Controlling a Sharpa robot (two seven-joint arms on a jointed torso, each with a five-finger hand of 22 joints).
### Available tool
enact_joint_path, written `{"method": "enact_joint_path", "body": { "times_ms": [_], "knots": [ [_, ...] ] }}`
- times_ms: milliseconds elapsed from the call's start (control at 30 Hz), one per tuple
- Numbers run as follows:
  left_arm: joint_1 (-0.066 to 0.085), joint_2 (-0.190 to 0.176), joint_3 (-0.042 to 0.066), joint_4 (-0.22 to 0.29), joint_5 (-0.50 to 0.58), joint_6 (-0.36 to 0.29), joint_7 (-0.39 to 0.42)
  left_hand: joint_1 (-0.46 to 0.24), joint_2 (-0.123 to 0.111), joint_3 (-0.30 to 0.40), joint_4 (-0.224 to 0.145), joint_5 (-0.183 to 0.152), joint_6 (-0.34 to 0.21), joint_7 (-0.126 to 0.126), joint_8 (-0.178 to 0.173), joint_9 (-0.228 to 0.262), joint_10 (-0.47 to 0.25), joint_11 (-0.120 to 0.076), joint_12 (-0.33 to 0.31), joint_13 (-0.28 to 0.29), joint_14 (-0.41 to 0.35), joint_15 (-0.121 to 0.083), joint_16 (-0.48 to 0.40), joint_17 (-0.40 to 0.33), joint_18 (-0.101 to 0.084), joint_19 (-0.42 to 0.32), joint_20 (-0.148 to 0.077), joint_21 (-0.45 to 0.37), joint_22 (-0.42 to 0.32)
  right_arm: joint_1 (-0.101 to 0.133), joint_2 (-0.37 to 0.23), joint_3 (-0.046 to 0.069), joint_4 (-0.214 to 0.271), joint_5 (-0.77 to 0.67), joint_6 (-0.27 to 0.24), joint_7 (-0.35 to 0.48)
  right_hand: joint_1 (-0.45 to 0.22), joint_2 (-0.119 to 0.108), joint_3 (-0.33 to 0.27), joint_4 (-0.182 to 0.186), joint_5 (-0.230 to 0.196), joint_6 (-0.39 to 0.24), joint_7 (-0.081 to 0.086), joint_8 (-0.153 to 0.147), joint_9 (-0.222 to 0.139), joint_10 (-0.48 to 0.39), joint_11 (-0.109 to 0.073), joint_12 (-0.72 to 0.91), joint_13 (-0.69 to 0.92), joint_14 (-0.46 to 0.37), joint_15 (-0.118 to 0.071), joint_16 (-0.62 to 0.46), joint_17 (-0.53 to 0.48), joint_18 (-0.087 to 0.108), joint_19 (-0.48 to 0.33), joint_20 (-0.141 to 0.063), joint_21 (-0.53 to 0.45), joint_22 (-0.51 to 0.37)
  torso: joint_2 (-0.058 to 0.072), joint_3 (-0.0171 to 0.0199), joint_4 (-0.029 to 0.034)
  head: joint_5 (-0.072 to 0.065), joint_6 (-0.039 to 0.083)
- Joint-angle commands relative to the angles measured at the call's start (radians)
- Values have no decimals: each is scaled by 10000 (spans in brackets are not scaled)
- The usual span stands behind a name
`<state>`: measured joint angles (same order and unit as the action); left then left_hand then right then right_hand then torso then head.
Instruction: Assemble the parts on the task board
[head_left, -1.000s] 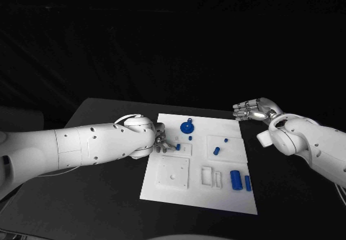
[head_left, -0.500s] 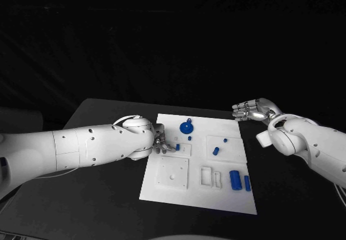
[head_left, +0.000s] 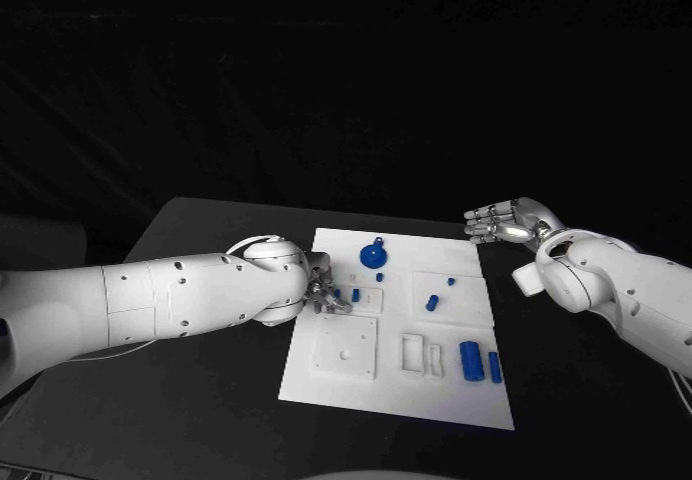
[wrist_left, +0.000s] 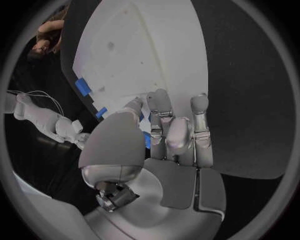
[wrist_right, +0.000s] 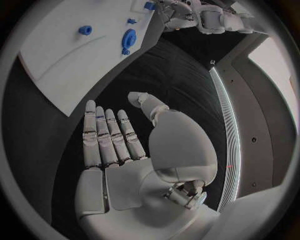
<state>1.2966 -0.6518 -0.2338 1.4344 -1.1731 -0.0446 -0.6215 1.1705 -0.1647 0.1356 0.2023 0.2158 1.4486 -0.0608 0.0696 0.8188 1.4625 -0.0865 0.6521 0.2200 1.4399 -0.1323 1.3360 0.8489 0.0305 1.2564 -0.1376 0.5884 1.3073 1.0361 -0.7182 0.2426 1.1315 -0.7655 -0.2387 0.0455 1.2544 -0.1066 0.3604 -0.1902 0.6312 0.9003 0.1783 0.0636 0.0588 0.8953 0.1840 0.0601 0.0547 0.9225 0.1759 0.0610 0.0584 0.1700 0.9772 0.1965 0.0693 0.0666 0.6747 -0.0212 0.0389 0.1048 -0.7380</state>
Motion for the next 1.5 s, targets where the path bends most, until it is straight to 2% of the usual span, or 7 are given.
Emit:
{"method": "enact_joint_path", "body": {
  "times_ms": [33, 400, 767, 967, 1133, 1333, 1500],
  "knots": [
    [-91, -20, -63, 9, 100, 308, -42, -12, 62, 26, 9, 14, -43, 6, 2, -11, 536, -7, -40, -15, -61, -33, -33, -3, 27, 48, -4, -57, 185, -8, 2, 4, 9, -75, 113, 93, -2, -76, -22, 10, 35, -66, 19, -63, -17, -58, -20, -66, -14, -46, 6, -42, -17, 45, -51, -8, 22, -14, 2, 5, -4, 2, 2],
    [-77, -472, 2, 411, 304, 37, 154, 197, 31, -11, -160, -199, -460, 115, -24, -208, 520, 88, -431, -141, -377, 21, -364, -517, -7, -125, 2, -236, 142, -24, -27, 4, 8, -73, 104, 93, -2, -76, -22, 10, 35, -66, 19, -63, -17, -58, -20, -66, -14, -46, 6, -42, -17, 45, -51, -8, 22, -14, -6, 5, 9, -65, 91],
    [174, -828, 473, 475, 2021, -940, 1431, 1632, 792, 320, -1602, 1662, -2551, 997, 8, -4192, -573, 647, -3729, -1270, -2022, 600, -2770, -3126, -55, -813, 430, -2011, -587, -38, -29, 4, -42, -68, 97, 100, -2, -76, -22, 10, 35, -66, 19, -63, -17, -58, -20, -66, -14, -46, 6, -42, -17, 45, -51, -8, 22, -14, -3, 8, -3, -142, 248],
    [433, -862, 662, 66, 3602, -351, 2207, 1660, 918, 326, -2084, 1084, -2481, 1091, 40, -5351, -432, 742, -4706, -1525, -2081, 708, -3602, -3636, -36, -796, 556, -2743, -946, -40, -15, 4, -90, -60, 108, 100, -11, -82, -48, 20, 40, -60, 19, -61, -15, -34, -23, -62, -12, -44, 3, -43, -17, 47, -46, -6, 25, -13, 3, 6, -14, -150, 304],
    [702, -688, 741, -586, 4735, 27, 2870, 1513, 980, -3, -2100, -377, -2740, 1241, -12, -5920, -534, 871, -5081, -1540, -2196, 824, -4125, -3884, -59, -813, 657, -3220, -1249, -41, 0, 4, -143, -58, 102, 101, -11, -82, -48, 20, 40, -60, 19, -61, -15, -34, -23, -62, -12, -44, 3, -43, -17, 47, -46, -6, 25, -13, 3, 2, -14, -220, 331],
    [796, -83, 732, -1353, 3585, -445, 4630, 2470, 1230, 366, -2777, -97, -3030, 1570, -29, -6904, -1218, 1204, -5871, -1570, -2348, 1093, -5879, -4660, 111, -1009, 898, -4087, -1777, -41, 13, 4, -162, -58, 95, 136, 8, -71, -28, 7, 15, 39, 4, -55, -11, 18, -32, -61, -11, -13, -2, -40, -15, 50, -30, -12, 29, -12, 12, -2, -8, -277, 343],
    [738, 414, 495, -1789, 2144, -804, 5949, 3026, 1251, 843, -3562, 146, -3435, 1403, -89, -7389, -1595, 1368, -5911, -1586, -2470, 1216, -7024, -5120, 266, -1657, 985, -3797, -721, -41, 44, 4, -166, -57, 83, 164, -6, -72, -13, 5, 4, 97, -1, -54, -9, 30, -35, -62, -11, -4, -7, -41, -15, 51, -24, -11, 28, -13, 17, -11, -18, -295, 337]
  ]
}}
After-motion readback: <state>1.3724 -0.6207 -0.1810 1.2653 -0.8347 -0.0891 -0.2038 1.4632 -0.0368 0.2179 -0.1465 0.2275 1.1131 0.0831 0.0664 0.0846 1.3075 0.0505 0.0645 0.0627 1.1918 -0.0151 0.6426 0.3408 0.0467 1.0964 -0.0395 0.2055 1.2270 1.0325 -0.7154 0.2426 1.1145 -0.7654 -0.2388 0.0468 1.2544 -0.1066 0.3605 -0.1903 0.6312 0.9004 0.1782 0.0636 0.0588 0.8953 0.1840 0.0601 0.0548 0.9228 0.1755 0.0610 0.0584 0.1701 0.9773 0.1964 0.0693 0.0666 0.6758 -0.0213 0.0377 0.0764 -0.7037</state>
